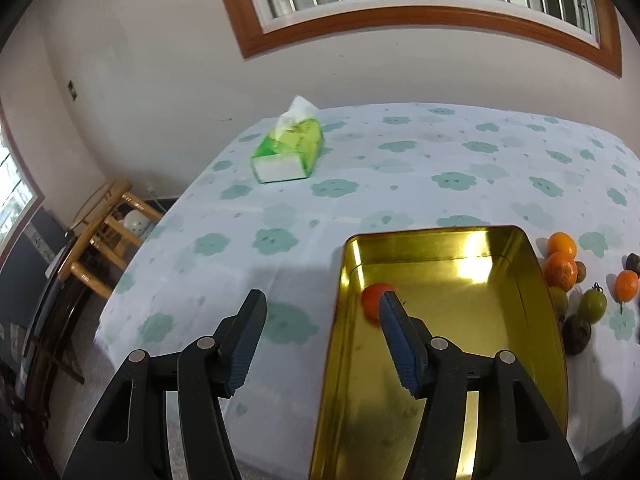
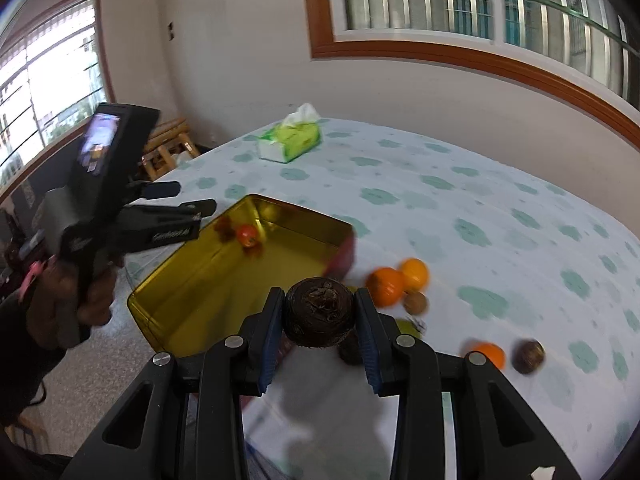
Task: Organize fruits
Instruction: 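Drop the red tomato in the tray with left gripper while right grasps a brown fruit, then lower the dark brown fruit into the gold tray and open the right gripper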
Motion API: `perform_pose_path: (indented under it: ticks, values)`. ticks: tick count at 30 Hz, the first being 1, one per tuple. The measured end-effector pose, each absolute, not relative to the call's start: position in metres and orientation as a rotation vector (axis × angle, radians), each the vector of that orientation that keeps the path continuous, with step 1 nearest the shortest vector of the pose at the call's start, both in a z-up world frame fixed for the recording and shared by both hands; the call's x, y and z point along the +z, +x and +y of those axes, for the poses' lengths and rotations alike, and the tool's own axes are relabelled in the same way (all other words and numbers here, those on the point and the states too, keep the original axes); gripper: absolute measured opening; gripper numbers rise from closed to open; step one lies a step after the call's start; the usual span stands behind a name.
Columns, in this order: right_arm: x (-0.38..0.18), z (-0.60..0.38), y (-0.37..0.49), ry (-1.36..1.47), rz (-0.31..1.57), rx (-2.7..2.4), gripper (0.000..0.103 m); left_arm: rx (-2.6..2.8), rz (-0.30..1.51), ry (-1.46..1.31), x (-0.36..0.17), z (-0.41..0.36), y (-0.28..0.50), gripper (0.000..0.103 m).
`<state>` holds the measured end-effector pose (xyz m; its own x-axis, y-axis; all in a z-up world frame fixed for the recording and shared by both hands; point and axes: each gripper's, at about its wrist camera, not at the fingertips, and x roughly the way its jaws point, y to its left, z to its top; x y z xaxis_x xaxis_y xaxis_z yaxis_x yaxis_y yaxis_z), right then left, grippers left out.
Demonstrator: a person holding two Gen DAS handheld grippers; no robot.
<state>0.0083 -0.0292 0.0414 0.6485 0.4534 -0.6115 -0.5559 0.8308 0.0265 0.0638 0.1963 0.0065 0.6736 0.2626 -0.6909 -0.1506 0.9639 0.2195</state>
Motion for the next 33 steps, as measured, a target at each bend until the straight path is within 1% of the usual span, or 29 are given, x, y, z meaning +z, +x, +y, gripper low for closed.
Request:
perform_pose_path:
  ticks: [6,13,21,29,31,32,33]
  values:
    - [0.032,0.013,0.041,-0.187,0.706,0.652,0.033,0.242,0.819,0.106,0.006,0.209,0.043,0.06]
    - [0.015,0.054,0.073,-0.199,0.78,0.683,0.033,0.248,0.818,0.126,0.002,0.212,0.035,0.06]
    - [-0.002,0.081,0.106,-0.238,0.853,0.664,0.034,0.244,0.823,0.104,-0.001,0.216,0.032,0.06]
    - [-0.007,0.108,0.131,-0.242,0.875,0.643,0.035,0.247,0.843,0.098,-0.007,0.217,0.03,0.06]
    - [-0.005,0.113,0.134,-0.225,0.865,0.646,0.046,0.246,0.848,0.091,-0.008,0.217,0.03,0.06]
    - [-0.001,0.114,0.135,-0.206,0.853,0.653,0.057,0.246,0.848,0.087,-0.008,0.218,0.03,0.06]
    - [0.004,0.113,0.134,-0.184,0.832,0.653,0.066,0.246,0.849,0.085,-0.007,0.218,0.029,0.06]
